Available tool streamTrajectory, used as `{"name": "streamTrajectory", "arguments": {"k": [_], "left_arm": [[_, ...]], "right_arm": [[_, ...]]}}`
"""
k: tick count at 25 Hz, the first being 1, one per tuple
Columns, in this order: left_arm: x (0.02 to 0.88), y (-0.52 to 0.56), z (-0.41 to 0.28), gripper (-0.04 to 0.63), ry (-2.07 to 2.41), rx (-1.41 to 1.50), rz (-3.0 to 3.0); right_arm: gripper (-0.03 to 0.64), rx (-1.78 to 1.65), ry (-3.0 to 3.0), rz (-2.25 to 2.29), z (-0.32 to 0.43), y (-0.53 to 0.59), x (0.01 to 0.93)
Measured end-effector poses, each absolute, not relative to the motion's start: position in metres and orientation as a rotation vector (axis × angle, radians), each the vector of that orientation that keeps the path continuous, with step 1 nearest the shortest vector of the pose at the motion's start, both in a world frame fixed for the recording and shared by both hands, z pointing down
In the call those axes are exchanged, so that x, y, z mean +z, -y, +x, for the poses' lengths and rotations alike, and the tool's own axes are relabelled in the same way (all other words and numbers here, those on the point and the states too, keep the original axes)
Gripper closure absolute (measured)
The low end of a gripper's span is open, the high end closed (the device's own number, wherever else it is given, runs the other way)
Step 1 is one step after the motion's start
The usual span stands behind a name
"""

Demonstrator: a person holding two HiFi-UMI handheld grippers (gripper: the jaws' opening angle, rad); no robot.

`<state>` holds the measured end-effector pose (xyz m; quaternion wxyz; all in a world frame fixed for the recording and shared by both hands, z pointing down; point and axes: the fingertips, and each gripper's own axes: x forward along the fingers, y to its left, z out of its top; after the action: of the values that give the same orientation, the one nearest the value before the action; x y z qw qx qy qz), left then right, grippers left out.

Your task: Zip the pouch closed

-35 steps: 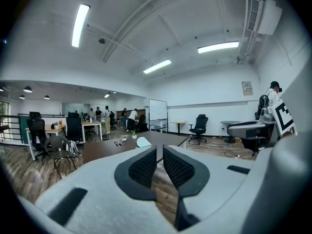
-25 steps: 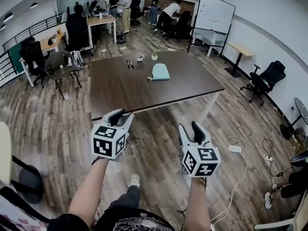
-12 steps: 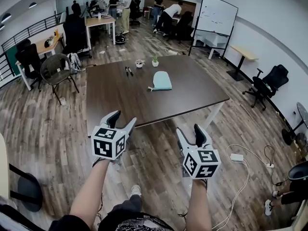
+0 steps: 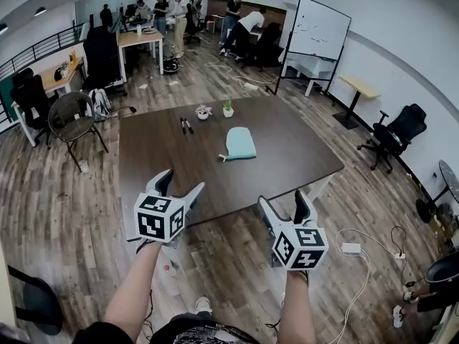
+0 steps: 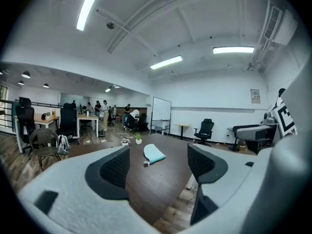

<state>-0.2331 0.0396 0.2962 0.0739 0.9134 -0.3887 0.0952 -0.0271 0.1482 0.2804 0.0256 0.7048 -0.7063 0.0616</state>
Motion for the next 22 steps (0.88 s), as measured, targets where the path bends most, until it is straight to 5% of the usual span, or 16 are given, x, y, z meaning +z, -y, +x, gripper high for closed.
{"name": "streamTrajectory", "arguments": {"k": [22], "left_arm": [[0.315, 0.071, -0.193, 0.253, 1.155, 0.308, 2.766]], "right_arm": [[0.183, 0.254, 2.193, 2.171, 0.006, -0.037, 0.304]]}}
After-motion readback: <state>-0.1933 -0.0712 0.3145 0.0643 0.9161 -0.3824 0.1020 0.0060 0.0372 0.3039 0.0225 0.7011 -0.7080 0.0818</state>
